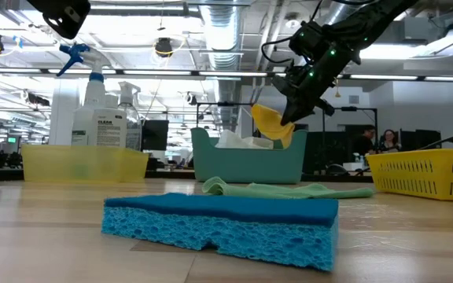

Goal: Pick & Place Kitchen Items
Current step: Put the yellow cleaning cloth into the green bin, then put the green cleaning cloth into the green bin

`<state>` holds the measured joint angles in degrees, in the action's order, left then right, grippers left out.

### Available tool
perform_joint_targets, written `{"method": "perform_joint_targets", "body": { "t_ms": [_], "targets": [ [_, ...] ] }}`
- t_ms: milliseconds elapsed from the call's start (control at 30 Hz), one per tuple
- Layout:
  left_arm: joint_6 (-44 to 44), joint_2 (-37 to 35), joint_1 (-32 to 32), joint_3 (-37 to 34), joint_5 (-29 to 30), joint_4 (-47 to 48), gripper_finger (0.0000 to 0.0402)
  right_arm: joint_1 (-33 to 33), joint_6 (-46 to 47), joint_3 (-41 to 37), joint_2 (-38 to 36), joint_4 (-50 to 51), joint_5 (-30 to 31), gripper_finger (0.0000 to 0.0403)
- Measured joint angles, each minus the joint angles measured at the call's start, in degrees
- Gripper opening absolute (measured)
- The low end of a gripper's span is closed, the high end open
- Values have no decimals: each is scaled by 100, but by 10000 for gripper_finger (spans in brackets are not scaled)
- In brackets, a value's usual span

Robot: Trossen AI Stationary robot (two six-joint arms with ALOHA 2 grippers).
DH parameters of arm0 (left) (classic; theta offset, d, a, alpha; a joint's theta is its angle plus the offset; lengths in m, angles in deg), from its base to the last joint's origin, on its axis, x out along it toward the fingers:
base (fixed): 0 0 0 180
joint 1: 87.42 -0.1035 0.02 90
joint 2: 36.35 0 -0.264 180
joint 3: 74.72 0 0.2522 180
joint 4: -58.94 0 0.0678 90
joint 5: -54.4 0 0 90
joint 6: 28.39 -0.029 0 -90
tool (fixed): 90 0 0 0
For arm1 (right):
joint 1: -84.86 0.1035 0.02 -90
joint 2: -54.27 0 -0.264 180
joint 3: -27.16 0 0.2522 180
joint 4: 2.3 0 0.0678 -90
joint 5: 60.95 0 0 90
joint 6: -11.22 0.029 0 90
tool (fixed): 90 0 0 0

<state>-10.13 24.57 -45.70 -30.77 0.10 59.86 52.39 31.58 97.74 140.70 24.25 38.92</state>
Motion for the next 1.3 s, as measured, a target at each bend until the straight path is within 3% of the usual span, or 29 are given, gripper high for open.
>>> {"method": "perform_joint_targets", "body": {
  "t_ms": [267,900,1300],
  "targets": [
    [2,0,0,0,0,-2,122,15,16,0,-2,-1,31,16],
    [2,0,0,0,2,-2,122,33,-67,1,-2,-16,236,160],
    [2,0,0,0,1,-1,122,970,-810,0,-383,-601,222,226]
  ]
}}
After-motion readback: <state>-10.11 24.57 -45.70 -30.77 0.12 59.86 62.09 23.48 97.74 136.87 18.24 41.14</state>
